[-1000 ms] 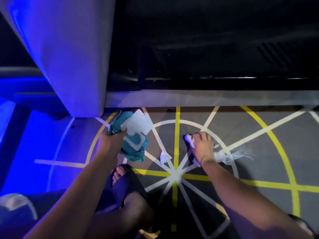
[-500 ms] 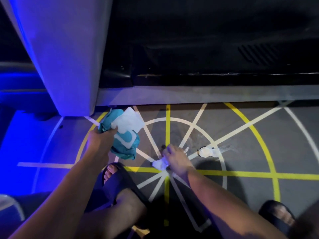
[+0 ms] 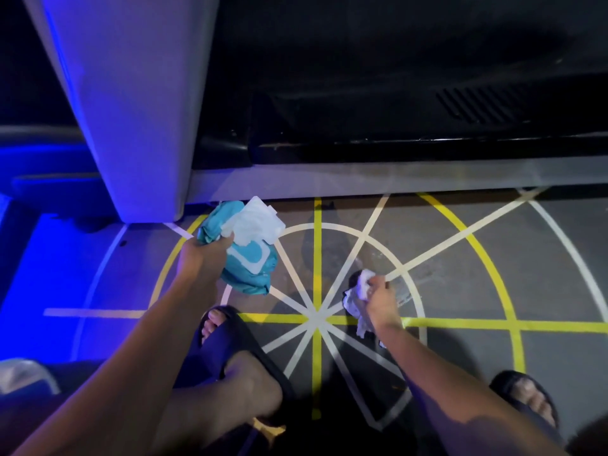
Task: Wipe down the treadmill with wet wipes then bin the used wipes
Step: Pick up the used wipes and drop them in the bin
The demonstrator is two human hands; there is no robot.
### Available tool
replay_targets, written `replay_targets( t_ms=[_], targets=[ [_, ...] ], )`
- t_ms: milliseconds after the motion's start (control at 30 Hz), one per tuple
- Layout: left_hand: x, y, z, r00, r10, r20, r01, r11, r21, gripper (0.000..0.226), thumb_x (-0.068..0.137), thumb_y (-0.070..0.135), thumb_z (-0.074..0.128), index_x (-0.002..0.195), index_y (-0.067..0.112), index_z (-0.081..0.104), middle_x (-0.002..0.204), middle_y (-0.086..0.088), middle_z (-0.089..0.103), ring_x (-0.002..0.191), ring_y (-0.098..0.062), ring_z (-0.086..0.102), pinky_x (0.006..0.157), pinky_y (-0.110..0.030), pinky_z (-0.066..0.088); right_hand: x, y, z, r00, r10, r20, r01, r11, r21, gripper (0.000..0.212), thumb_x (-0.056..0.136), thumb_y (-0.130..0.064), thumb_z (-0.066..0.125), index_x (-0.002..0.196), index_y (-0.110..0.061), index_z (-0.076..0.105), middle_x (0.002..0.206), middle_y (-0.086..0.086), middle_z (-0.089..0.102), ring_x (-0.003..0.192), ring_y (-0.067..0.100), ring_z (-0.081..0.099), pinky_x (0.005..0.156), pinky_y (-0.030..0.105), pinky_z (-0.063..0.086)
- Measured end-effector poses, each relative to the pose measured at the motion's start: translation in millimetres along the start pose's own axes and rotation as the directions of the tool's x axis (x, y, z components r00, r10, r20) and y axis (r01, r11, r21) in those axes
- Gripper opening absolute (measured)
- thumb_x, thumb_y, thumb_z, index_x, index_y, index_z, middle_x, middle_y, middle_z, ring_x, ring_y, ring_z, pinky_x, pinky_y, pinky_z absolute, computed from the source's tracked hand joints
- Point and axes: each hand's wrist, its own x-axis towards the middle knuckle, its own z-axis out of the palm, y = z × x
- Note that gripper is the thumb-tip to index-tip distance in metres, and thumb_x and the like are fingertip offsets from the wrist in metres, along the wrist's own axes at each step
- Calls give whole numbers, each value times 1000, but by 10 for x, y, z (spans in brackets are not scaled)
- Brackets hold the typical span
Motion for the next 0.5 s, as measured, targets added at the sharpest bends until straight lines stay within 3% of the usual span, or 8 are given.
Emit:
replay_targets(
  t_ms=[67, 167, 267, 333, 400, 467, 500],
  targets=[
    [-37, 2, -24, 1000, 11, -10, -11, 1000, -20, 19, 99, 16, 73, 117, 13, 67, 110, -8, 73, 102, -28, 72, 95, -43, 58, -22, -39, -23, 989, -132, 66, 139, 985, -106, 42, 89, -21, 69, 125, -22, 49, 127, 6, 45, 107, 30, 58, 96, 43, 47],
    [-77, 20, -48, 1000, 15, -4, -15, 1000, -11, 23, 99, 16, 73, 121, 12, 68, 116, -9, 74, 105, -29, 72, 99, -47, 58, -60, -110, -200, 976, -185, 116, 218, 863, -457, 56, 87, -44, 67, 136, -33, 44, 135, 3, 41, 126, 31, 42, 103, 46, 37],
    [-101, 11, -55, 1000, 8, 8, -8, 1000, -7, 33, 98, 18, 75, 129, 10, 67, 120, -9, 75, 108, -29, 73, 101, -50, 58, -120, 83, -339, 965, -126, 228, 243, 747, -619, 89, 81, -60, 65, 153, -37, 18, 156, 7, 16, 143, 34, 16, 113, 54, 25],
    [-117, -9, -55, 1000, -6, 23, 6, 1000, -4, 34, 98, 18, 75, 130, 9, 67, 122, -10, 75, 108, -29, 73, 100, -49, 59, -170, 323, -349, 935, -213, 284, 349, 695, -628, 115, 75, -76, 61, 159, -32, -4, 164, 9, -4, 149, 36, 3, 116, 60, 19],
    [-108, -46, -51, 999, -17, 30, 17, 1000, 11, 32, 99, 18, 73, 129, 10, 66, 120, -9, 75, 107, -28, 73, 96, -47, 60, -213, 506, -341, 895, -327, 304, 447, 644, -621, 132, 64, -97, 45, 159, -25, -11, 167, 15, -3, 150, 40, 12, 113, 65, 24],
    [-108, -94, -51, 999, -19, 36, 18, 1000, 17, 33, 99, 19, 73, 130, 11, 66, 119, -7, 75, 106, -27, 73, 92, -44, 60, -199, 664, -321, 839, -427, 337, 540, 579, -611, 145, 54, -107, 35, 161, -17, -2, 165, 23, 14, 144, 48, 31, 104, 71, 35],
    [-103, -118, -53, 999, -12, 41, 11, 1000, 12, 33, 99, 18, 73, 130, 11, 67, 118, -8, 75, 106, -27, 73, 90, -43, 60, -184, 718, -305, 827, -445, 345, 556, 553, -620, 147, 53, -108, 35, 161, -14, 0, 164, 25, 15, 143, 50, 33, 102, 73, 36]
  ],
)
